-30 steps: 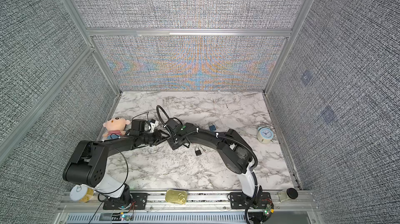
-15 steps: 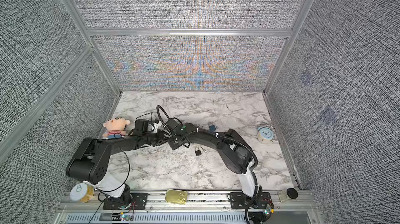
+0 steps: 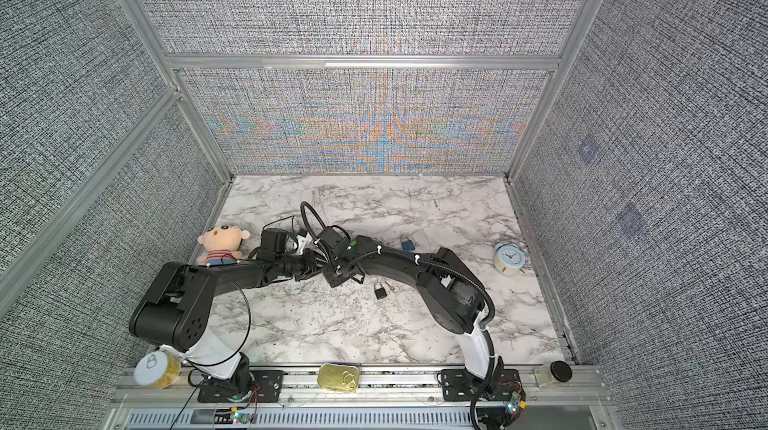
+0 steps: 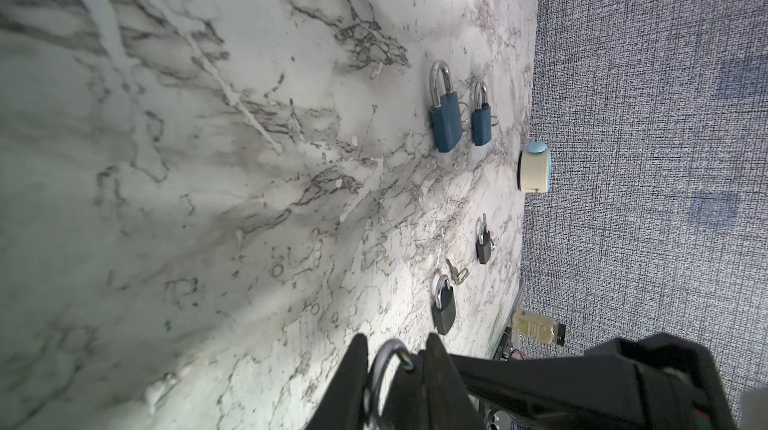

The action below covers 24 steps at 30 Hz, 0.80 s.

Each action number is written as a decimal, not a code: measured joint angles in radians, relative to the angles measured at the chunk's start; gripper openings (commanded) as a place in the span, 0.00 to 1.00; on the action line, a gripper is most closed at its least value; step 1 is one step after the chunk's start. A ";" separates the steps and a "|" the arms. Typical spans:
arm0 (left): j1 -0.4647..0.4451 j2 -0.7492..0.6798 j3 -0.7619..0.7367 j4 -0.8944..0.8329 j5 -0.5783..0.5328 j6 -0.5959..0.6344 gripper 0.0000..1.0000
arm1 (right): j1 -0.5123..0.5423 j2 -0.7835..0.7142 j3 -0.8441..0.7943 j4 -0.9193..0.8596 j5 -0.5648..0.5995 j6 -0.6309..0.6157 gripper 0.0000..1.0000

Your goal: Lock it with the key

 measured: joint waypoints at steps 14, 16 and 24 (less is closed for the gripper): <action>-0.008 0.023 0.005 0.035 0.049 -0.011 0.00 | -0.007 -0.016 -0.008 -0.016 -0.010 0.014 0.36; -0.011 0.019 -0.003 0.051 0.055 -0.020 0.00 | -0.018 -0.031 -0.027 -0.006 -0.032 0.023 0.48; -0.014 -0.083 -0.003 0.058 0.024 -0.075 0.00 | -0.113 -0.227 -0.249 0.196 -0.221 0.052 0.53</action>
